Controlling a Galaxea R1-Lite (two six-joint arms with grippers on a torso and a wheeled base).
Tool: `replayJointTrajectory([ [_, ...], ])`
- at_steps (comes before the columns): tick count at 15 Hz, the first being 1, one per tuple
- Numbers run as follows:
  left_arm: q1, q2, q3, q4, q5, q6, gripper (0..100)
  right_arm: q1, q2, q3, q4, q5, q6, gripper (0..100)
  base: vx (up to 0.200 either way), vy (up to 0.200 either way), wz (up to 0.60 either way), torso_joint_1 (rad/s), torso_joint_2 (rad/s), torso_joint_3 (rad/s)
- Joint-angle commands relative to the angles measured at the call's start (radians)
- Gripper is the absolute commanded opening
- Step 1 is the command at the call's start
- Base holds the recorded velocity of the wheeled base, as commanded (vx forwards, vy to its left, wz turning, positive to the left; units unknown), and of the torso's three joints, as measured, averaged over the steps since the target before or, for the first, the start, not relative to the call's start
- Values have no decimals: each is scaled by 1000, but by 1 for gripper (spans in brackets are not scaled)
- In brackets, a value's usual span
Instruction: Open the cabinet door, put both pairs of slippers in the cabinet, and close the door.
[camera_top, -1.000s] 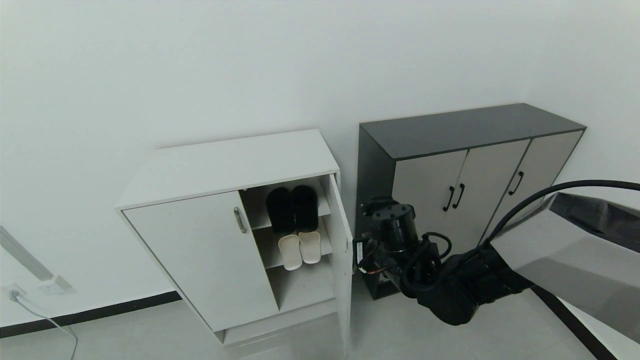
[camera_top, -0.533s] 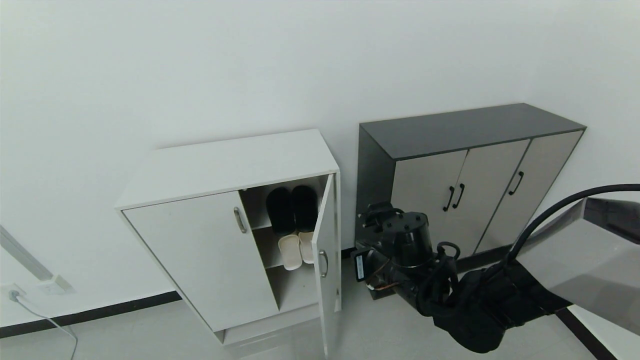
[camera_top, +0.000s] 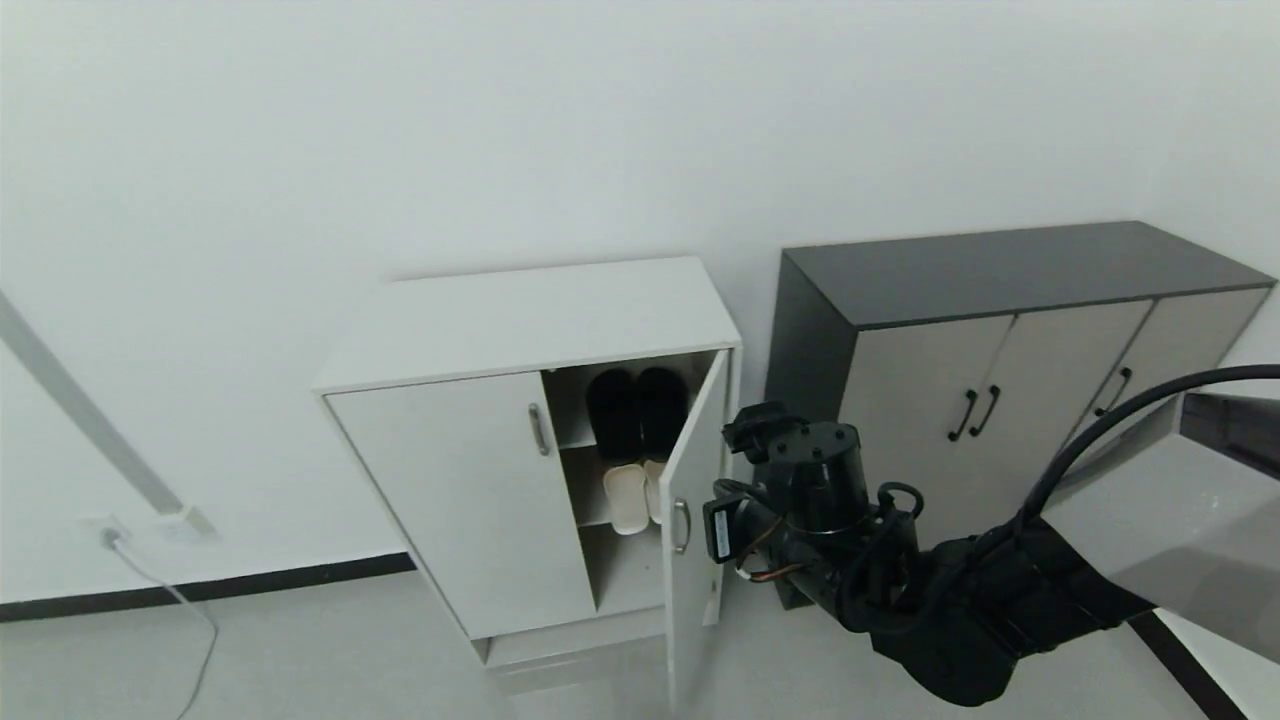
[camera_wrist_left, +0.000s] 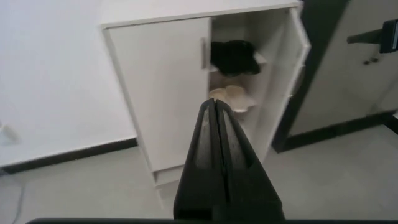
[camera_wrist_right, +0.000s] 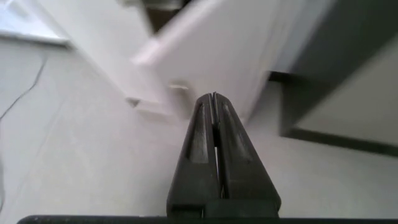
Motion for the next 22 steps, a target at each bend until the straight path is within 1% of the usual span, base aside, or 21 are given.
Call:
replayJointTrajectory([
  [1, 1, 1, 0, 0, -2, 0, 0, -4, 1, 1, -2, 0, 0, 0, 0, 0, 0, 0, 0, 0],
  [4, 1, 1, 0, 1, -2, 0, 0, -9, -3, 0, -2, -3, -9, 0, 0, 0, 0, 0, 0, 0],
  [7, 1, 1, 0, 0, -2, 0, 0, -41, -15, 1, -33, -12, -53, 0, 0, 0, 0, 0, 0, 0],
  [9, 1, 1, 0, 0, -2, 0, 0, -58, -43, 1, -28, -14, -58, 0, 0, 0, 0, 0, 0, 0],
  [11, 1, 1, 0, 1, -2, 2, 0, -78, -80, 9, -3, -32, -92, 0, 0, 0, 0, 0, 0, 0],
  [12, 1, 1, 0, 0, 0, 2, 0, -91, -106, 12, 33, -44, -109, 0, 0, 0, 0, 0, 0, 0],
  [14, 1, 1, 0, 0, 0, 2, 0, -125, -166, 26, 220, -49, -129, 0, 0, 0, 0, 0, 0, 0],
  [15, 1, 1, 0, 0, -2, 0, 0, -130, -173, 24, 260, -47, -129, 0, 0, 0, 0, 0, 0, 0],
  [16, 1, 1, 0, 0, -2, 0, 0, -145, -178, 20, 354, -47, -129, 0, 0, 0, 0, 0, 0, 0],
  [19, 1, 1, 0, 1, -2, 0, 0, -154, -138, 15, 374, -47, -130, 0, 0, 0, 0, 0, 0, 0],
  [22, 1, 1, 0, 0, -2, 0, 0, -174, -45, -20, 334, -43, -130, 0, 0, 0, 0, 0, 0, 0],
])
